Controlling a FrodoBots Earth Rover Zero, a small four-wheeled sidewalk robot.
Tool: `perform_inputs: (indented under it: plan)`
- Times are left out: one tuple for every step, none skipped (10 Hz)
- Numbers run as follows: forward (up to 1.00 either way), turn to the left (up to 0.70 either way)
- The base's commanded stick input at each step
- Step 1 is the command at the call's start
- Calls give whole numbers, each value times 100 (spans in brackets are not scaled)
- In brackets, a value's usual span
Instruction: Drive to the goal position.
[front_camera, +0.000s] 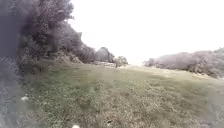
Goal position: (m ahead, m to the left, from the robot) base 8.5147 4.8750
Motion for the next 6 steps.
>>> perform_inputs:
  plan:
    - [0, -70]
    - [0, -70]
    - [0, -70]
    - [0, -70]
    - [0, -70]
    - [0, -70]
